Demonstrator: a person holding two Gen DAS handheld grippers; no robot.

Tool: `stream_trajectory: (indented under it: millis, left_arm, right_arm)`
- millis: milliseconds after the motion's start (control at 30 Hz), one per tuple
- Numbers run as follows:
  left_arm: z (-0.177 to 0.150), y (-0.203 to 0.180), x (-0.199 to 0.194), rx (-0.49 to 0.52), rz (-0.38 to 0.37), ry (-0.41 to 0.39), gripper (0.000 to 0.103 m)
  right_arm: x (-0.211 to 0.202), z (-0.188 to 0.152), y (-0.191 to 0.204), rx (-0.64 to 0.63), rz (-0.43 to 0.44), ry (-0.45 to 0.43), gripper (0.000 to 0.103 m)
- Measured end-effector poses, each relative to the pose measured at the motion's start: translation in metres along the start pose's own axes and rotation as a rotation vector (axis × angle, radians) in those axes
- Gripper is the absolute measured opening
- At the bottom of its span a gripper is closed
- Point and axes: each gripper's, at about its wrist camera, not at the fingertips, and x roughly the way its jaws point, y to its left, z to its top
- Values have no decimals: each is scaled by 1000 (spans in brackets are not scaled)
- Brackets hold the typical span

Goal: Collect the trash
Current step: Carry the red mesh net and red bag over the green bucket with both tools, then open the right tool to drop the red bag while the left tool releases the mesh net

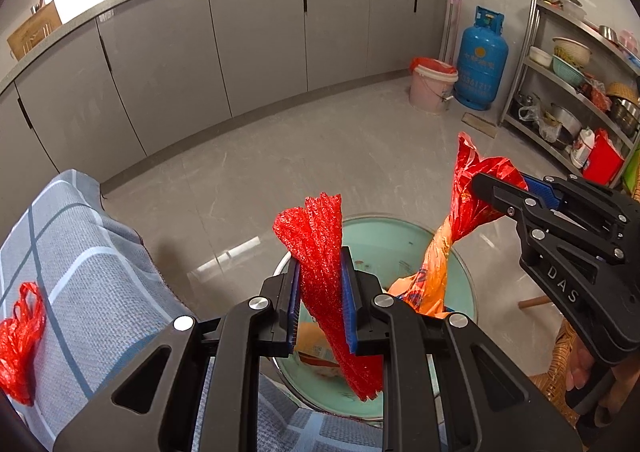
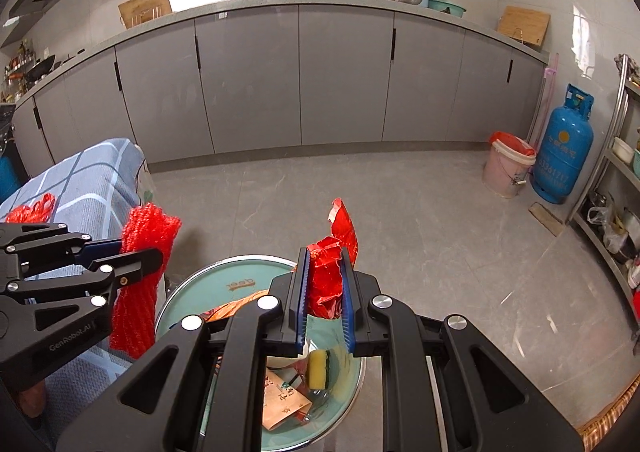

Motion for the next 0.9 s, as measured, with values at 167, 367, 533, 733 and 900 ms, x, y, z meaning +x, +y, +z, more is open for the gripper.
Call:
stream_trajectory:
  millis: [167, 367, 533, 733, 900]
  left_arm:
    - [-1, 3, 6, -5, -5, 16, 19]
    - [-2, 2, 11, -1, -9, 26, 21]
    - [-1, 1, 12, 0, -13, 30, 21]
    - [-2, 3, 13, -5, -5, 33, 41]
    - [-4, 6, 13, -16, 5, 28, 73]
  right_arm:
    - [3, -2, 4, -10, -8, 8, 16]
    - [7, -5, 6, -16, -12, 22, 17]
    - [11, -8, 6, -8, -5, 28, 18]
    - [13, -12, 2, 21, 10, 24, 46]
    - [13, -16, -2, 47, 3, 24, 48]
